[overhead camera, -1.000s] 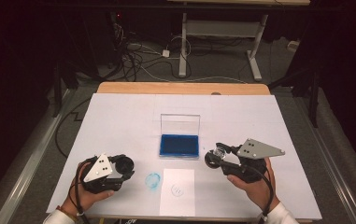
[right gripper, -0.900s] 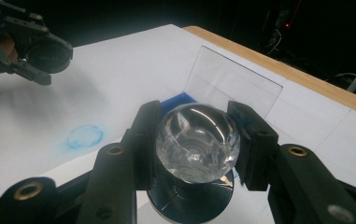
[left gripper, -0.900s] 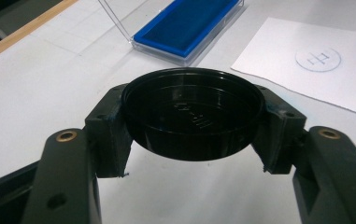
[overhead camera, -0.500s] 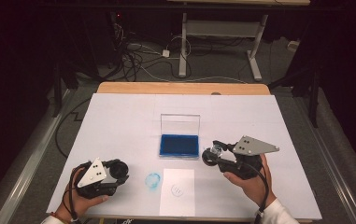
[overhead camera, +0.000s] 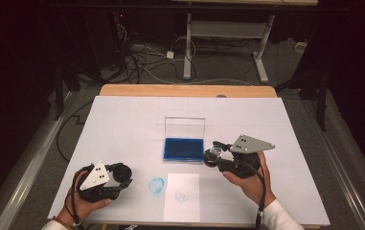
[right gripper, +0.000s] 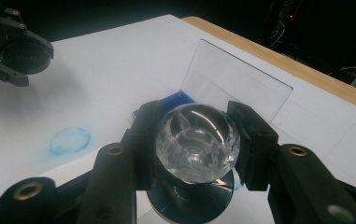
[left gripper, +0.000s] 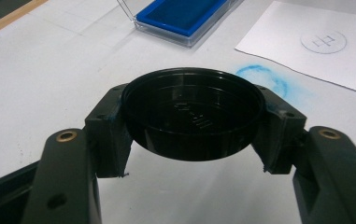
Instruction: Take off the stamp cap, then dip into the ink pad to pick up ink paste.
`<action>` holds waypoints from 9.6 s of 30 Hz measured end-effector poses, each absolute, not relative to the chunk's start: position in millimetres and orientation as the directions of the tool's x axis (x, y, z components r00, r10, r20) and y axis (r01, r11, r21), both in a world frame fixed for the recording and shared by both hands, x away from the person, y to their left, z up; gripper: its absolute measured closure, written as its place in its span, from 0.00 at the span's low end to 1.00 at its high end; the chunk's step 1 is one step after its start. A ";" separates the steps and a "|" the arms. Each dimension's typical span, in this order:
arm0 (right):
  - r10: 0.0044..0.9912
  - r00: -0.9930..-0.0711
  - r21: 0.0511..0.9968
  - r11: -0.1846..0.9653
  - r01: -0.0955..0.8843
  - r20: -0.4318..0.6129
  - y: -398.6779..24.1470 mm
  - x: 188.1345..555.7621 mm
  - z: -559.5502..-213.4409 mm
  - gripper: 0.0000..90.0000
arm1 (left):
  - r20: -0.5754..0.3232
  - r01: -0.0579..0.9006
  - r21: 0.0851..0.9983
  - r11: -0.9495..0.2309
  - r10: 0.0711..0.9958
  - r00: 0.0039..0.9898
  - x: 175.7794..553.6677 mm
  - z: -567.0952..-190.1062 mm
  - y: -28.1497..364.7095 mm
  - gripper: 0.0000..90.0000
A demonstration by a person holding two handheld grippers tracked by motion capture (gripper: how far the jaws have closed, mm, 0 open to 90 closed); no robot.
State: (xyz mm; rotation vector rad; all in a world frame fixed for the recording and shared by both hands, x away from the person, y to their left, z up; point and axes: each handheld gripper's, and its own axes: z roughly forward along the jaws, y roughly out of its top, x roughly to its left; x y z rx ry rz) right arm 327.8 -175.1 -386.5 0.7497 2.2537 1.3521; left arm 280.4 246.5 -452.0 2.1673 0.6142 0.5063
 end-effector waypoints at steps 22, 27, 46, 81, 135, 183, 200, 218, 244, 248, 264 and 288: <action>0.632 -0.772 0.890 0.392 0.233 -0.076 -166.7 339.1 -386.3 0.64 | 0.128 0.268 0.790 -0.551 0.576 0.807 281.3 -454.9 246.8 0.40; 0.631 -0.772 0.886 0.400 0.234 -0.081 -164.2 340.8 -387.7 0.64 | 0.134 0.264 0.785 -0.560 0.570 0.811 280.5 -455.3 245.4 0.40; 0.625 -0.777 0.874 0.415 0.253 -0.073 -138.5 373.5 -387.8 0.64 | 0.136 0.267 0.780 -0.567 0.569 0.811 281.9 -455.8 241.1 0.40; 0.590 -0.804 0.789 0.529 0.313 -0.077 -52.4 417.9 -438.4 0.64 | 0.144 0.252 0.782 -0.570 0.559 0.816 282.8 -453.3 244.4 0.40; 0.635 -0.769 0.779 0.515 0.358 -0.067 -48.8 413.7 -440.0 0.64 | 0.131 0.261 0.780 -0.569 0.556 0.821 282.6 -454.8 239.9 0.40; 0.697 -0.714 0.785 0.477 0.396 -0.064 -100.5 413.3 -421.8 0.63 | 0.134 0.258 0.773 -0.579 0.546 0.827 283.9 -455.3 236.8 0.40; 0.696 -0.715 0.758 0.503 0.416 -0.068 -97.7 411.8 -436.2 0.63 | 0.132 0.260 0.774 -0.577 0.549 0.826 283.4 -455.3 236.1 0.40; 0.713 -0.700 0.769 0.468 0.436 -0.036 -101.3 408.6 -438.7 0.63 | 0.132 0.261 0.772 -0.579 0.548 0.826 283.0 -455.3 235.7 0.40; 0.697 -0.715 0.786 0.469 0.403 -0.049 -105.4 405.6 -441.4 0.63 | 0.130 0.267 0.774 -0.574 0.556 0.821 283.6 -455.4 239.0 0.40; 0.686 -0.725 0.813 0.456 0.362 -0.062 -109.3 401.5 -433.1 0.63 | 0.126 0.272 0.776 -0.569 0.563 0.817 285.6 -455.3 239.6 0.40; 0.652 -0.755 0.870 0.412 0.273 -0.071 -130.4 378.8 -389.0 0.63 | 0.133 0.269 0.777 -0.569 0.566 0.814 285.5 -454.1 239.9 0.40; 0.614 -0.786 0.894 0.388 0.225 -0.069 -147.1 355.8 -366.3 0.63 | 0.124 0.277 0.786 -0.553 0.580 0.805 287.0 -454.5 246.5 0.40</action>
